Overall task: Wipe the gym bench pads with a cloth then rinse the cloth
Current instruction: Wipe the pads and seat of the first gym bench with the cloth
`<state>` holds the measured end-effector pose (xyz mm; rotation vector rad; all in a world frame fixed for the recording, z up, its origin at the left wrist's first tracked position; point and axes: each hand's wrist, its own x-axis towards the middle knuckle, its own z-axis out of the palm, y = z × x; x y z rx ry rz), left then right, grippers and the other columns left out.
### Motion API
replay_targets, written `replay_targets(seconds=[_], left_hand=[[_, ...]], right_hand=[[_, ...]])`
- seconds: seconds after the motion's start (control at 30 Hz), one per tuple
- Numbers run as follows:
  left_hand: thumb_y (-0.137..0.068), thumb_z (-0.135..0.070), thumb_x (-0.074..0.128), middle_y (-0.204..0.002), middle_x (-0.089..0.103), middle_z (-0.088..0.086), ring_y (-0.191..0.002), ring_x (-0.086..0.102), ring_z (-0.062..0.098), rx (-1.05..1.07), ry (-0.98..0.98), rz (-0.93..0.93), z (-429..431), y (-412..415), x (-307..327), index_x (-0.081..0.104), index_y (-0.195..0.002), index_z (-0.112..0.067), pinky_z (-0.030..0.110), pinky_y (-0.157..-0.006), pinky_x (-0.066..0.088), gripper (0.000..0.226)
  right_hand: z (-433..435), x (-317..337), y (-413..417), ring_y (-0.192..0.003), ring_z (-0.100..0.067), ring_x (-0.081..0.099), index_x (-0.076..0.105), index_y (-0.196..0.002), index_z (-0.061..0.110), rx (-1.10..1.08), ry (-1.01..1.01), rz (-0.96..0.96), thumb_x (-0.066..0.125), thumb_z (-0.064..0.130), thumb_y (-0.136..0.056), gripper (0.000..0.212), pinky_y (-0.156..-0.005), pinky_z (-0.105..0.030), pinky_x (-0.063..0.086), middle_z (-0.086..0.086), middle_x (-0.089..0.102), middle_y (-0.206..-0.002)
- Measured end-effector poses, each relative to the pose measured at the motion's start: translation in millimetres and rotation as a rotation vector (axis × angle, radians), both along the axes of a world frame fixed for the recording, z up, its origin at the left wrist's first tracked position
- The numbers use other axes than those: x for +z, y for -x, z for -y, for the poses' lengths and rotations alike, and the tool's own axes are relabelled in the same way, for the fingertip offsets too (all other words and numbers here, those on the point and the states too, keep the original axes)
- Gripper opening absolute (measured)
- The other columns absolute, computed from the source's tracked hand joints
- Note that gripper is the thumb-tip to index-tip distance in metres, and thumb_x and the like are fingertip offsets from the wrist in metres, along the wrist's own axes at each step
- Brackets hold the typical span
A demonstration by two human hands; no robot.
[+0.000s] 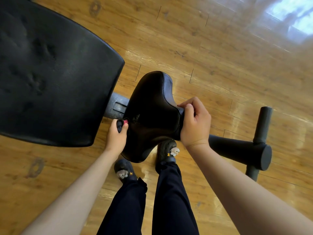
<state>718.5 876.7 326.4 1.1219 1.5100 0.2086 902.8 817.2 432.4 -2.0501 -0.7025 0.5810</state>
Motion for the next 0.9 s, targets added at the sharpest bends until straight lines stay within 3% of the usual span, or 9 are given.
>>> replay_targets(seconds=[0.1, 0.17, 0.23, 0.37, 0.57, 0.7, 0.8, 0.9], left_hand=[[-0.102, -0.024, 0.044, -0.087, 0.047, -0.014, -0.085, 0.046, 0.009, 0.019, 0.006, -0.048, -13, -6, -4, 0.044, -0.102, -0.022, 0.025, -0.071, 0.037, 0.002], [-0.102, -0.024, 0.045, -0.096, 0.053, -0.002, -0.089, 0.050, 0.015, 0.017, -0.002, -0.057, -16, -11, -3, 0.046, -0.108, -0.013, 0.027, -0.071, 0.038, 0.013], [-0.101, -0.024, 0.046, -0.098, 0.055, 0.001, -0.083, 0.052, 0.008, -0.019, -0.057, -0.019, -13, -18, 2, 0.048, -0.111, -0.009, 0.021, -0.064, 0.038, 0.018], [-0.102, -0.025, 0.045, -0.091, 0.050, -0.015, -0.081, 0.046, -0.008, -0.057, -0.115, 0.041, -6, -29, 17, 0.045, -0.109, -0.019, 0.011, -0.065, 0.036, 0.009], [-0.103, -0.024, 0.041, -0.112, 0.052, 0.001, -0.101, 0.049, 0.012, 0.046, 0.000, 0.006, -27, -48, 22, 0.045, -0.124, -0.010, 0.027, -0.077, 0.037, 0.025], [-0.103, -0.027, 0.042, -0.105, 0.047, -0.008, -0.087, 0.047, 0.001, 0.021, -0.062, 0.043, -15, -57, 36, 0.043, -0.121, -0.017, 0.017, -0.071, 0.037, 0.021], [-0.102, -0.028, 0.043, -0.112, 0.047, -0.009, -0.100, 0.046, 0.005, 0.032, -0.071, 0.092, -9, -53, 42, 0.042, -0.132, -0.015, 0.022, -0.081, 0.038, 0.032], [-0.103, -0.027, 0.042, -0.112, 0.048, -0.008, -0.106, 0.046, 0.009, 0.018, -0.075, 0.070, -19, -53, 39, 0.043, -0.130, -0.013, 0.019, -0.079, 0.038, 0.030]], right_hand=[[0, 0, 1, -0.069, 0.000, 0.050, 0.058, -0.077, 0.006, -0.003, -0.004, 0.006, 0.037, 0.016, -0.088, 0.026, -0.062, -0.008, 0.036, 0.001, 0.057, -0.072], [0, 0, 1, -0.069, 0.002, 0.050, 0.058, -0.077, 0.006, -0.004, -0.002, 0.008, 0.037, 0.016, -0.088, 0.026, -0.062, -0.007, 0.036, 0.002, 0.057, -0.071], [0, 0, 1, -0.068, 0.003, 0.049, 0.058, -0.077, 0.005, -0.005, -0.006, 0.008, 0.037, 0.015, -0.088, 0.026, -0.062, -0.006, 0.035, 0.001, 0.057, -0.071], [-1, 0, 1, -0.069, 0.001, 0.050, 0.059, -0.077, 0.003, -0.011, -0.019, -0.002, 0.037, 0.014, -0.088, 0.026, -0.062, -0.008, 0.037, 0.000, 0.057, -0.071], [-1, 0, 1, -0.069, 0.001, 0.050, 0.058, -0.076, 0.006, -0.009, -0.022, -0.005, 0.037, 0.015, -0.087, 0.026, -0.062, -0.007, 0.036, 0.002, 0.056, -0.071], [0, -2, 0, -0.069, 0.000, 0.050, 0.058, -0.076, 0.006, -0.001, -0.028, 0.000, 0.038, 0.014, -0.088, 0.025, -0.063, -0.008, 0.036, 0.003, 0.056, -0.071], [0, -3, 1, -0.069, -0.001, 0.050, 0.058, -0.076, 0.007, -0.004, -0.022, 0.000, 0.038, 0.015, -0.088, 0.025, -0.063, -0.009, 0.037, 0.002, 0.057, -0.071], [0, -2, 0, -0.069, 0.000, 0.050, 0.058, -0.076, 0.007, -0.002, -0.018, 0.010, 0.038, 0.015, -0.088, 0.025, -0.063, -0.008, 0.036, 0.002, 0.056, -0.071]])
